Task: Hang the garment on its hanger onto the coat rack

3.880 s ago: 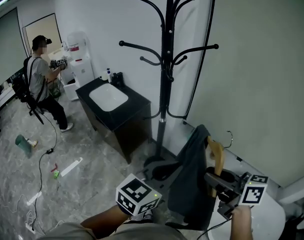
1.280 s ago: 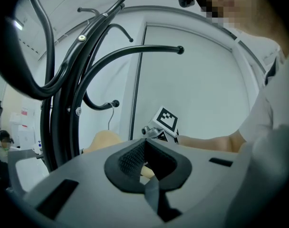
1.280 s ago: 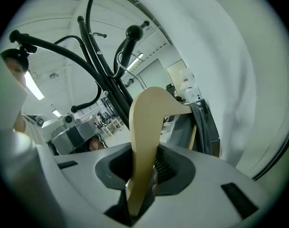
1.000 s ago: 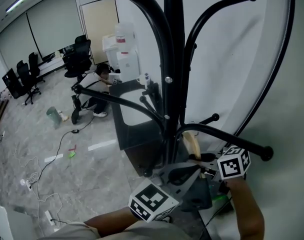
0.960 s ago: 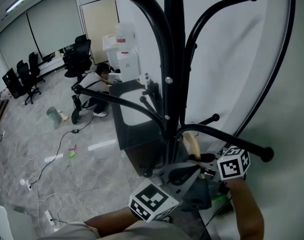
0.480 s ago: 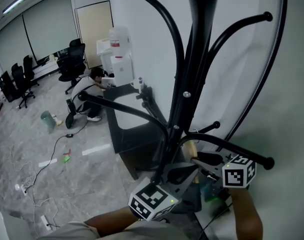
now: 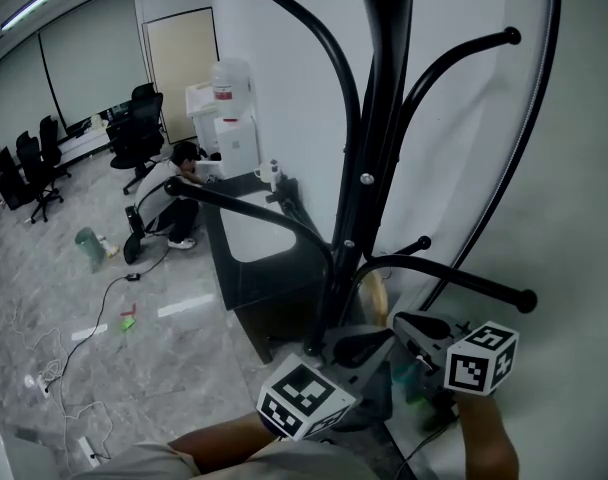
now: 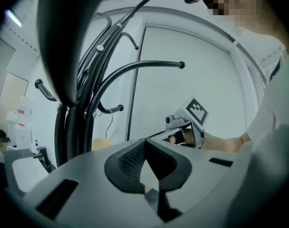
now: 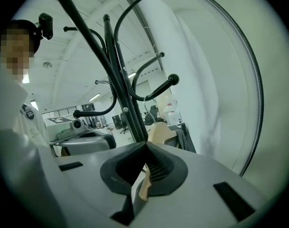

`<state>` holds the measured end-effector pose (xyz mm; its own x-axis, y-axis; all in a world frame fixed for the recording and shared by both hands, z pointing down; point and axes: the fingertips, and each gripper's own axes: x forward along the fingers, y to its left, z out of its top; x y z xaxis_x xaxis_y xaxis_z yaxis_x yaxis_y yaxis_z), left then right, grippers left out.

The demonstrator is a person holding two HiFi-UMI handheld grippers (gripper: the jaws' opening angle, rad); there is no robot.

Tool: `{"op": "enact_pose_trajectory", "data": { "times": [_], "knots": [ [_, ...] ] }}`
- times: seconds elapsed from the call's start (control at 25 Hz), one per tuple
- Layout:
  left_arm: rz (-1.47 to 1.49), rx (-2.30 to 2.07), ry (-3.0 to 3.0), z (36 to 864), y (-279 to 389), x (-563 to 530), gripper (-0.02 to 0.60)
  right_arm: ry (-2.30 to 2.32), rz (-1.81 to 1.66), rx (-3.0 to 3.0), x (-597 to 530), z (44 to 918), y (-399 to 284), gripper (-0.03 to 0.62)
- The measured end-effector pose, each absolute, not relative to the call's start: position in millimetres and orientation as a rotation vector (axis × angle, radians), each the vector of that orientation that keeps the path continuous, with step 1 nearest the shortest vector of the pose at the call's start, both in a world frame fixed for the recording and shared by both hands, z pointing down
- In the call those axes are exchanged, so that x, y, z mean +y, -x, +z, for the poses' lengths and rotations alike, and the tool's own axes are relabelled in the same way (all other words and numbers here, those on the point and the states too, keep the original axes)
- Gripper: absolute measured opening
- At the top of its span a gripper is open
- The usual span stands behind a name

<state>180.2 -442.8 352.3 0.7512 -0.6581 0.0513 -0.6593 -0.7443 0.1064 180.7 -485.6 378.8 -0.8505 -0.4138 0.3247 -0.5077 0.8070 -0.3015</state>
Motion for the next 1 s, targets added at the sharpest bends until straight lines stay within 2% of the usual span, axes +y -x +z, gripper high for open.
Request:
{"op": "enact_pose_trajectory", "data": {
  "times": [1.0],
  "knots": [
    [0.012,-1.056,-2.855,348.0,-162.4,-412.8,0.005,-0.666,0.573,-2.779,-449.2,373.1,-160.4,0.015]
  ]
}}
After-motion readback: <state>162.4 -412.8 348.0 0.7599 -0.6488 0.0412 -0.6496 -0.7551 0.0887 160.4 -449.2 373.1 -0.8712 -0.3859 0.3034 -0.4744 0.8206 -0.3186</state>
